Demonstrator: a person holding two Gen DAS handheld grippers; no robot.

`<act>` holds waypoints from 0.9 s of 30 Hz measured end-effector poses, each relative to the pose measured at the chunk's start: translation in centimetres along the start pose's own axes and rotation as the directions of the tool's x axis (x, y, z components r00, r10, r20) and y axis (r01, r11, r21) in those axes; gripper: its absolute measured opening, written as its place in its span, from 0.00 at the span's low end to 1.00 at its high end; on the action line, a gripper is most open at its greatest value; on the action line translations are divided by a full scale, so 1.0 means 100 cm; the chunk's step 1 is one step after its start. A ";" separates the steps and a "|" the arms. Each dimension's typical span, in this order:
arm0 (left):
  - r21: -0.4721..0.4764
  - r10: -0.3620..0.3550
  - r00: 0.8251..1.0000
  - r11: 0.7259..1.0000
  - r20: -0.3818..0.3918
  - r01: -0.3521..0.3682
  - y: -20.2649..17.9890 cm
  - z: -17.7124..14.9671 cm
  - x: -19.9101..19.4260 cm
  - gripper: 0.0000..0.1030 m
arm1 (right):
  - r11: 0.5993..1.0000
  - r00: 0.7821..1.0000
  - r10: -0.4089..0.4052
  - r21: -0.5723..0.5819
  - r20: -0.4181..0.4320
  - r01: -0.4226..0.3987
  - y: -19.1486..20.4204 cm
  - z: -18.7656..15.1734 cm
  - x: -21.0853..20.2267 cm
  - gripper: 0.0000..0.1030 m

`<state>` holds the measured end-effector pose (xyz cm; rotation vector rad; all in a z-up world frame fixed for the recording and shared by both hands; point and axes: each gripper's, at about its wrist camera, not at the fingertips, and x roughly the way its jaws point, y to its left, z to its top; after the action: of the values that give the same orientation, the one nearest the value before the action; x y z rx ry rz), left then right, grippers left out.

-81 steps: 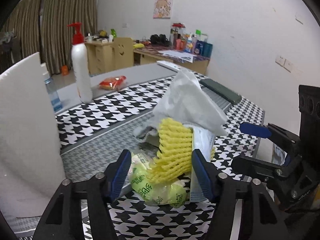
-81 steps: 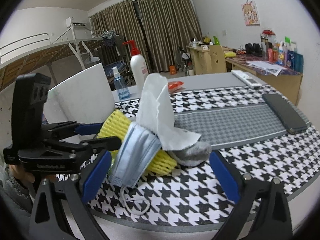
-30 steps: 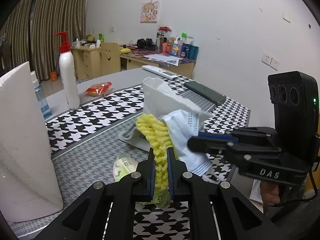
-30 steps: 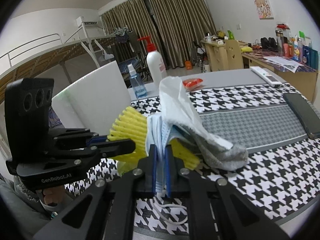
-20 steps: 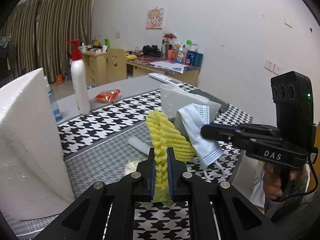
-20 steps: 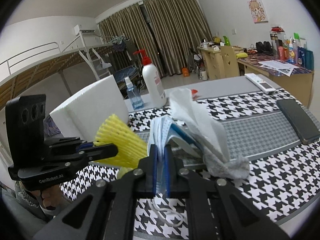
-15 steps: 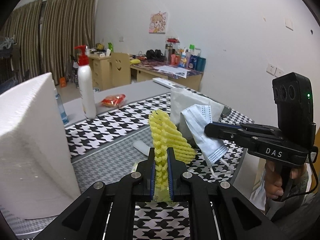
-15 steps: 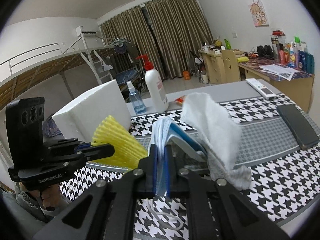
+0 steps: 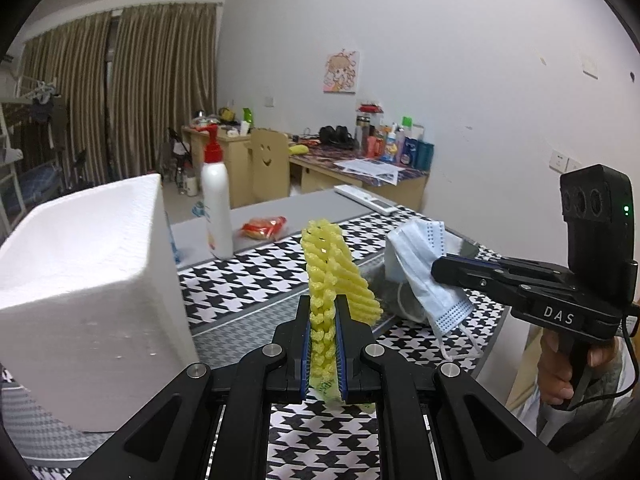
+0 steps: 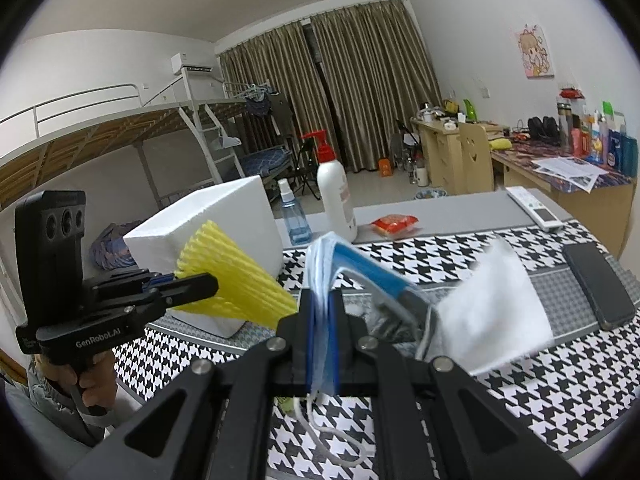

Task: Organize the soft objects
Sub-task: 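Lift both held items and carry them toward the white foam box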

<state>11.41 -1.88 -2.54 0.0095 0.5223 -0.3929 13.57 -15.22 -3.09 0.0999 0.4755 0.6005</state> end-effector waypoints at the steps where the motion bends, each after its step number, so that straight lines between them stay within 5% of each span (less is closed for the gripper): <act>1: -0.002 0.005 1.000 1.000 0.002 -0.005 0.001 0.001 -0.001 0.10 | 1.000 1.000 -0.001 -0.004 0.003 0.001 0.001 0.001 0.000 0.09; 27: -0.016 0.126 0.988 0.992 0.093 -0.125 0.016 0.024 -0.034 0.10 | 0.997 0.998 -0.017 -0.073 0.055 0.021 0.026 0.024 0.003 0.09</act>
<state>10.43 0.56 1.04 0.0139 0.4287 -0.2657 13.49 -12.80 -0.52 0.0417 0.4013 0.5944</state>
